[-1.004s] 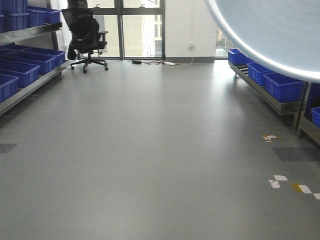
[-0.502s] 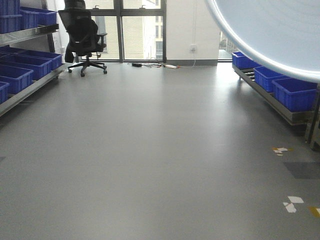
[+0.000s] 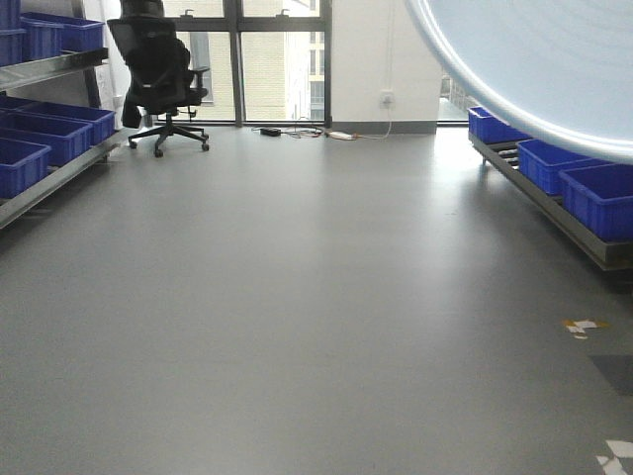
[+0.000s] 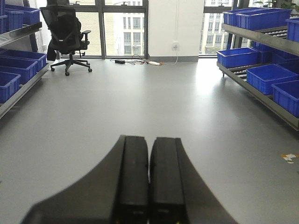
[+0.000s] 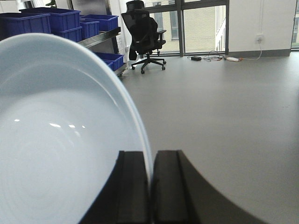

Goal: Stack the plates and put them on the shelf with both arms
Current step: 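Turn the base toward the shelf of blue bins, plates held in right gripper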

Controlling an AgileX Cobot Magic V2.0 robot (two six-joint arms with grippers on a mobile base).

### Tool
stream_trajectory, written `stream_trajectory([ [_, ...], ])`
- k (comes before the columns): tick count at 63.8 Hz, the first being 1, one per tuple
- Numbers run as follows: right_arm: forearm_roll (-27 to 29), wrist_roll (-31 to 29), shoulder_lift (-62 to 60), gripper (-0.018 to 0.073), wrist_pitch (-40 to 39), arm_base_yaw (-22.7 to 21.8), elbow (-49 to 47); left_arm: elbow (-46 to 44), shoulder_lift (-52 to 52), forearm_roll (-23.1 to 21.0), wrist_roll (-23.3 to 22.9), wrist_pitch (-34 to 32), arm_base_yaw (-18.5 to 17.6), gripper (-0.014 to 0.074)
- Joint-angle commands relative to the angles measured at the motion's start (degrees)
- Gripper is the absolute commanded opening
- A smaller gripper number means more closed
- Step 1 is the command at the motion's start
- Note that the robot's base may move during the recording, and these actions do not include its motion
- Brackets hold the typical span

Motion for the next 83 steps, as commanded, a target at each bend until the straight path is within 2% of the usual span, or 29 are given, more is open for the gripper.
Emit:
stream_trajectory([
  [1, -0.17, 0.0, 0.07, 0.0048, -6.03, -0.36, -1.73, -1.64, 0.42, -0.09, -0.12, -4.52, -0.08, 0.008],
  [83, -0.17, 0.0, 0.07, 0.0048, -6.03, -0.36, -1.73, -1.64, 0.42, -0.09, -0.12, -4.52, -0.08, 0.008],
])
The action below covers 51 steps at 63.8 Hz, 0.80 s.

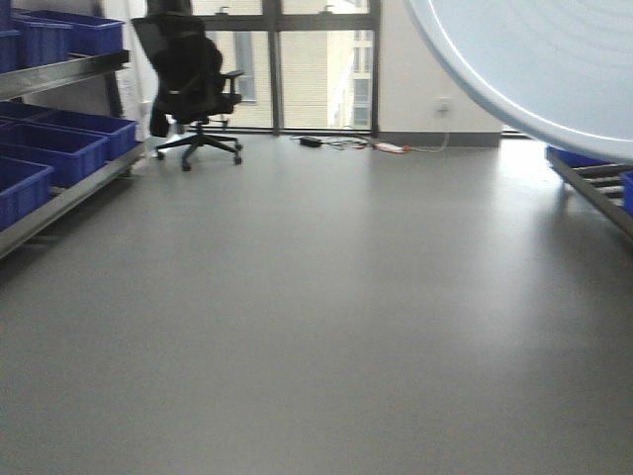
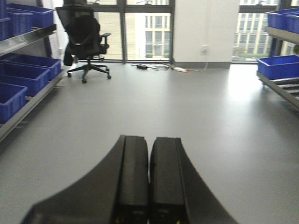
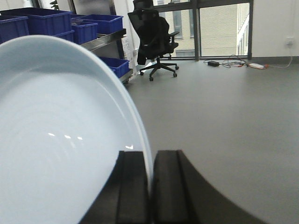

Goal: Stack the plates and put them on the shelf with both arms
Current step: 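Turn the base toward the shelf of blue bins, plates held in right gripper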

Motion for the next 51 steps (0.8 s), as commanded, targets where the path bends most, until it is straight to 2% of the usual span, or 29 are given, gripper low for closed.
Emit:
stream_trajectory([
  [1, -0.12, 0.0, 0.07, 0.0048, -6.03, -0.36, -1.73, -1.64, 0.42, -0.09, -0.12, -4.52, -0.08, 0.008],
  [51, -0.12, 0.0, 0.07, 0.0048, -6.03, -0.36, -1.73, -1.64, 0.42, -0.09, -0.12, -4.52, -0.08, 0.008],
])
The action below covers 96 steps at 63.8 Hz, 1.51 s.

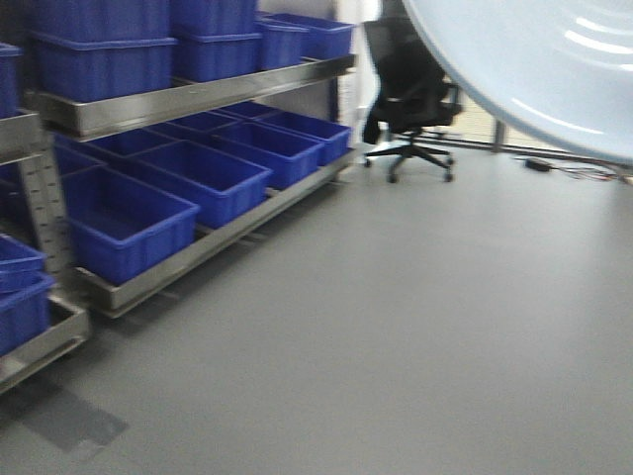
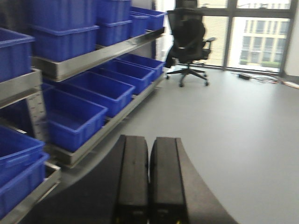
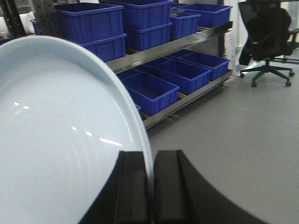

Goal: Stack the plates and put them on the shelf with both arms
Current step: 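Turn the base toward the shelf of blue bins, plates held in right gripper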

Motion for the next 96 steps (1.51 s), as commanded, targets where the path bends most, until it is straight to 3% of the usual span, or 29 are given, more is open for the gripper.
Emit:
stream_trajectory([
  [1, -0.12, 0.0, 0.07, 0.0048, -6.03, -0.36, -1.73, -1.64, 0.42, -0.09, -0.12, -4.52, -0.08, 0.008],
  [96, -0.12, 0.0, 0.07, 0.0048, -6.03, -0.36, -1.73, -1.64, 0.42, -0.09, -0.12, -4.52, -0.08, 0.008],
])
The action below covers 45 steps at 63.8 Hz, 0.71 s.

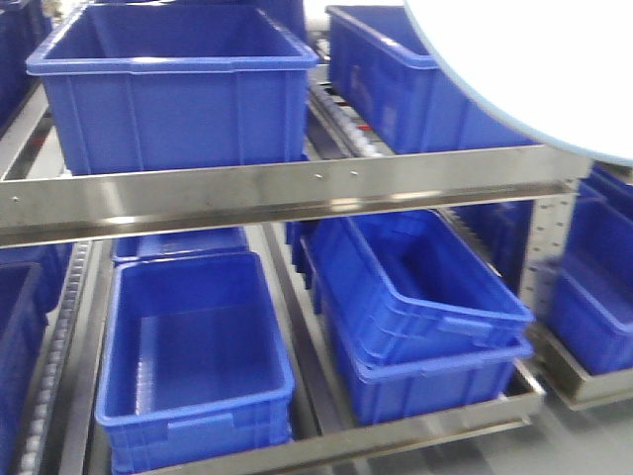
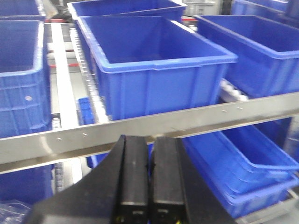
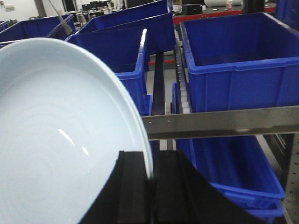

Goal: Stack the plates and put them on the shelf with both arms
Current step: 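Drive up to the shelf and hold the plates above a blue bin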

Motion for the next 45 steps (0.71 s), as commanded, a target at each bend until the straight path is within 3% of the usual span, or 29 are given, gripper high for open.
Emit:
stream_trajectory([
  [1, -0.12, 0.0, 0.07, 0.0048, -6.03, -0.36, -1.73, -1.64, 0.42, -0.09, -0.12, -4.52, -0.08, 0.008],
  [45, -0.12, 0.0, 0.07, 0.0048, -6.03, -0.36, -1.73, -1.64, 0.42, -0.09, -0.12, -4.52, -0.08, 0.008],
])
